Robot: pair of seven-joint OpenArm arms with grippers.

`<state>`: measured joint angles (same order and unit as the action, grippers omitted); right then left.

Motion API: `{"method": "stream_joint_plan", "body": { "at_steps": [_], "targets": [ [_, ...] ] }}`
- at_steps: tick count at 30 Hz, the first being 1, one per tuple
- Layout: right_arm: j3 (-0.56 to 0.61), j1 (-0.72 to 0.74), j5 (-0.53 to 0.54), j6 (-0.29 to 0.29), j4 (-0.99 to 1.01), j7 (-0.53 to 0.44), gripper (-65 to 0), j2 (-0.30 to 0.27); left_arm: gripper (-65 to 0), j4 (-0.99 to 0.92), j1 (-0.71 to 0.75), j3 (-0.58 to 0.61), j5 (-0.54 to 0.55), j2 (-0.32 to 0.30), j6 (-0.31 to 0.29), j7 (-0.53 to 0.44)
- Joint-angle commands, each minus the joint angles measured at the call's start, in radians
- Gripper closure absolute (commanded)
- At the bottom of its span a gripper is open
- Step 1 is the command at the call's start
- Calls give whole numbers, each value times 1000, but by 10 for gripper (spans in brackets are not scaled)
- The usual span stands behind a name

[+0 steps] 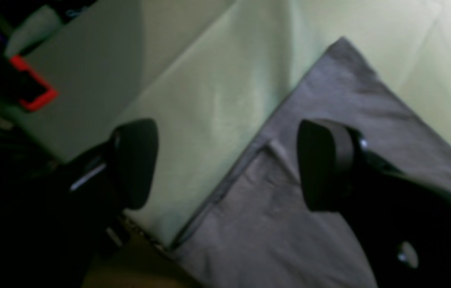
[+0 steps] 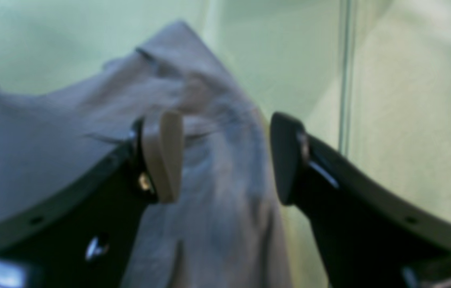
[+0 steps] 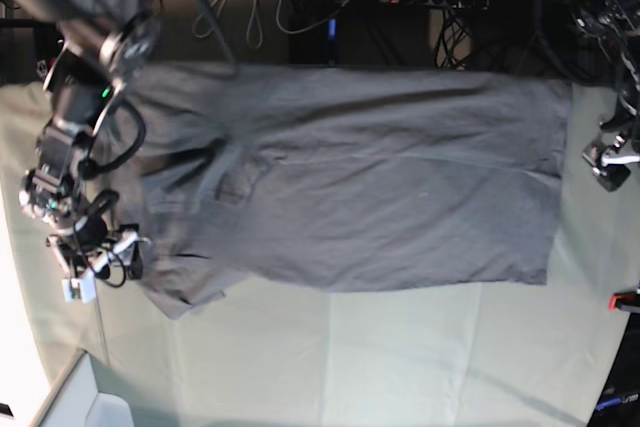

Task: Layout the t-shirt on the table in an organized manner, then fold the t-shirt properly
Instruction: 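Move both grippers to the shirt's opposite edge and grasp its corners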

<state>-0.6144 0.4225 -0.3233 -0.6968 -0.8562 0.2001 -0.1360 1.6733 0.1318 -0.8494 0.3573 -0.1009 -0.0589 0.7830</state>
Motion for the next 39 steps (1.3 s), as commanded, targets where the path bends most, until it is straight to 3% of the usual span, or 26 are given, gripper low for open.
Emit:
{"method": "stream_joint_plan", "body": {
  "at_steps": [1, 5, 12, 23, 31, 39],
  "targets": [
    [0, 52, 13, -1, 36, -24, -364, -29, -524, 20, -11, -1, 9, -15, -6, -21],
    [0, 134, 13, -1, 188, -34, -365, -86, -524, 15, -5, -1, 4, -16, -8, -27],
    [106, 103, 13, -1, 311, -271, -365, -98, -524, 11, -13, 3, 6, -18, -6, -30],
    [150, 71, 16, 2, 306, -294, -365, -98, -524, 9, -56, 6, 4, -16, -6, -23],
    [150, 65, 16, 173, 312, -357, -365, -115, -524, 6, -105, 26, 3, -10, -2, -23],
    [158, 63, 14, 185, 331, -348, -365, -112, -524, -154, -189, 86, 3, -18, 0, -33]
  ]
}}
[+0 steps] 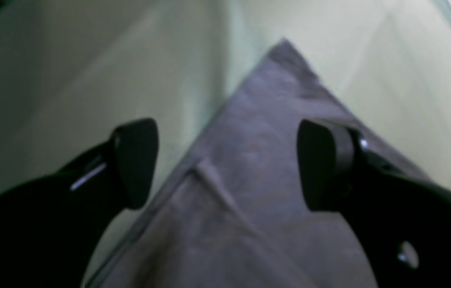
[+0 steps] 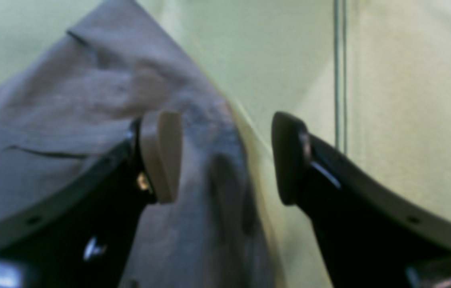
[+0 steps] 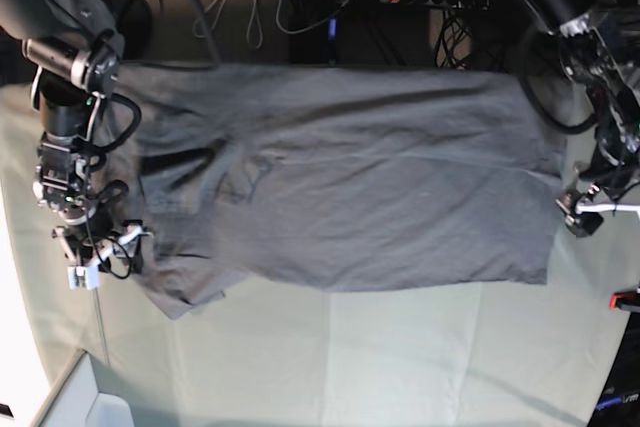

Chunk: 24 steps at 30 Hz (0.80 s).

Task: Layout the t-shirt on the table in an organized manner, then fold the t-shirt properly
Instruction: 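Move both grippers to the shirt's opposite edge and grasp its corners, then lift the grasped edge with both grippers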

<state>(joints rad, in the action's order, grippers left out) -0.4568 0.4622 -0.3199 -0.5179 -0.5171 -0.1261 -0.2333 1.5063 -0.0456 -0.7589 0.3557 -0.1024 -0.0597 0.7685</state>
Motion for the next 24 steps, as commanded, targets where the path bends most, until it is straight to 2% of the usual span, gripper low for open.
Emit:
{"method": "stream_joint_plan", "body": {
  "at_steps": [1, 6, 9, 12, 16, 19, 22, 24],
  "targets": [
    [0, 25, 11, 6, 18, -27, -365, -15, -524, -8, -29, -1, 4, -16, 1, -19],
    [0, 31, 11, 9, 73, -30, -365, -21, -524, -135, -116, 5, 3, -41, 1, -19],
    [-3, 31, 11, 12, 73, -30, -365, -16, -524, -229, -168, 55, 3, -72, 1, -19],
    [0, 31, 11, 46, 74, -30, -365, -19, -524, -313, -202, 114, 4, -104, 1, -20],
    [2, 28, 11, 46, 74, -30, -348, -16, -524, -415, -261, 149, 4, -124, 1, -22],
    [2, 28, 11, 46, 74, -30, -252, -16, -524, -485, -287, 149, -11, -124, 1, -56],
    [2, 28, 11, 46, 74, -30, -98, -15, -524, -550, -307, 149, -109, -115, 1, -159],
    [2, 28, 11, 46, 74, -30, -23, -15, -524, -605, -323, 149, -175, -113, 1, -215]
  ]
}}
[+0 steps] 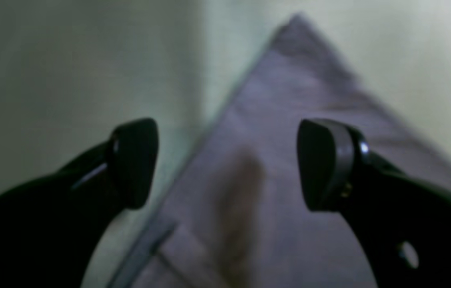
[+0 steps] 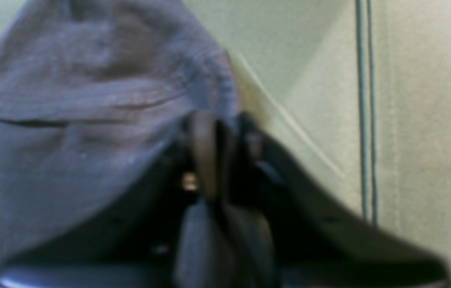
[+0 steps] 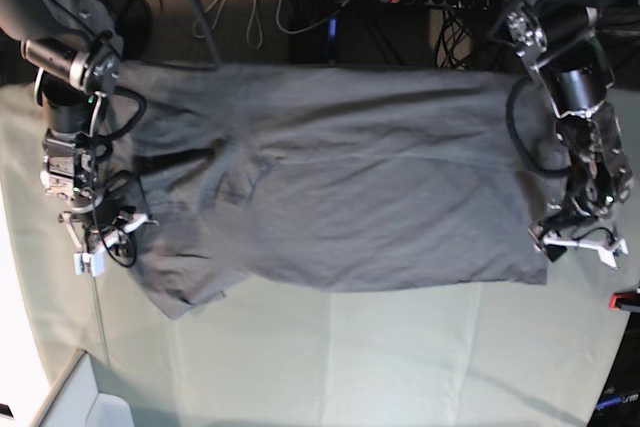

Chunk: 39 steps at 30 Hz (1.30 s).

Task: Layout the t-shirt on the table in an organized manner, then fold the t-shirt properly
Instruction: 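Lift the grasped edge with both grippers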

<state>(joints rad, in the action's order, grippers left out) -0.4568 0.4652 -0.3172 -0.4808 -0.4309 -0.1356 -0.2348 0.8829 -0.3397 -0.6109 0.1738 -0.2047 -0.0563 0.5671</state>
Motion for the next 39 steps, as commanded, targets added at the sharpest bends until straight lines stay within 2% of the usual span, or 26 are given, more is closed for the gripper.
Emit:
{"method": "stream_joint_plan", "body": {
  "at_steps": [1, 7, 12, 17, 24, 33, 35, 39],
  "targets": [
    [2, 27, 8, 9, -12, -20, 0, -13, -524, -18, -43, 1, -20, -11, -3, -42],
    [2, 27, 8, 9, -12, -19, 0, -15, -524, -278, -123, 1, -116, -20, -12, -203],
    [2, 27, 8, 9, -12, -17, 0, -13, -524, -356, -152, 1, -213, -9, -12, -301],
    [2, 27, 8, 9, -12, -17, 0, -13, -524, -364, -183, 13, -283, 17, -12, -309],
    [2, 27, 6, 9, -12, -16, 0, -13, -524, -359, -190, 167, -290, 21, -4, -310],
    [2, 27, 6, 9, -12, -14, 0, -13, -519, -367, -181, 165, -288, 17, -3, -310],
    [2, 27, 6, 9, -12, -14, 0, -13, -478, -365, -166, 165, -288, 15, -3, -310],
    [2, 27, 6, 9, -12, -14, 0, -11, -293, -364, -160, 165, -288, 14, -3, -310]
  ]
}}
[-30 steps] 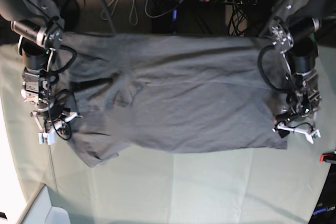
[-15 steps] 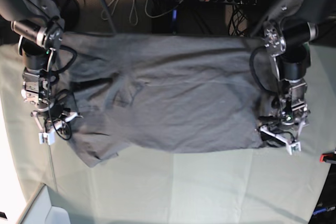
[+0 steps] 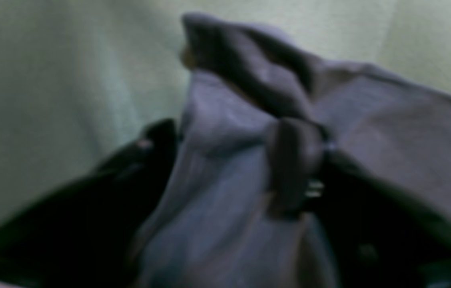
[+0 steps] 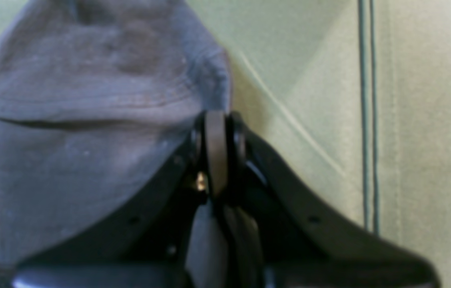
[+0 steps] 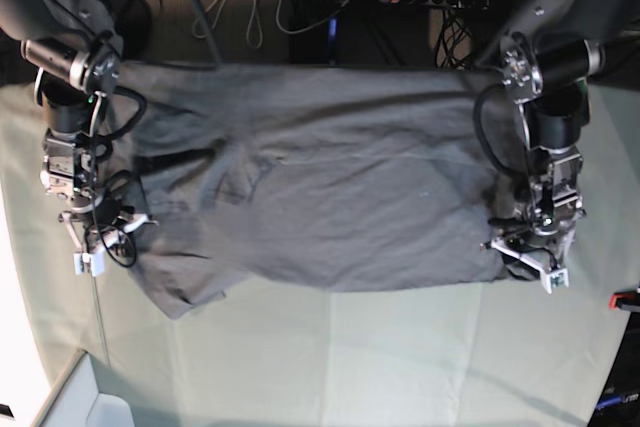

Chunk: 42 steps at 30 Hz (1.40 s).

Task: Layout the t-shirt on the table in an organized manner, then fold the t-shirt properly
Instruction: 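Lift the grasped edge with both grippers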

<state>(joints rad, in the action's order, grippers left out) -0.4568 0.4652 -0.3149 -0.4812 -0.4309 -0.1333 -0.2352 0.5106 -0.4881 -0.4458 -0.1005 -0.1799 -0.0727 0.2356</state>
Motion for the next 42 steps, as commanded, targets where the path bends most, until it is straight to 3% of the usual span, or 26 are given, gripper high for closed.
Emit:
{"method": "stream_joint_plan", "body": {
  "at_steps": [1, 9, 14, 20, 25, 28, 35, 38, 42],
  "targets": [
    [2, 27, 4, 9, -12, -16, 0, -11, -255, 10, -10, 0, -14, -11, 14, 21],
    [2, 27, 4, 9, -12, -16, 0, -11, -157, 18, -10, -2, -12, -30, 11, 21],
    [2, 27, 4, 9, -12, -15, 0, -10, 0, 18, -10, -2, -12, -31, 9, 21],
    [2, 27, 4, 9, -12, -16, 0, 3, 0, 29, -8, -2, -12, -31, 9, 26],
    [2, 27, 6, 9, -12, -21, 0, 3, 0, 217, 68, -2, -12, -19, 9, 34],
    [0, 28, 6, 8, -13, -22, 0, 3, 0, 317, 101, -2, -12, 0, 6, 94],
    [-6, 14, 6, 5, -69, -22, 0, 13, 0, 374, 124, -2, -12, 1, 4, 112],
    [-9, -44, 10, -72, -190, -19, 0, 18, 0, 438, 145, -2, -12, 18, 3, 117],
    [-24, -119, 10, -106, -366, -15, 0, 63, 0, 512, 170, -2, -12, 29, 3, 118]
  ]
}}
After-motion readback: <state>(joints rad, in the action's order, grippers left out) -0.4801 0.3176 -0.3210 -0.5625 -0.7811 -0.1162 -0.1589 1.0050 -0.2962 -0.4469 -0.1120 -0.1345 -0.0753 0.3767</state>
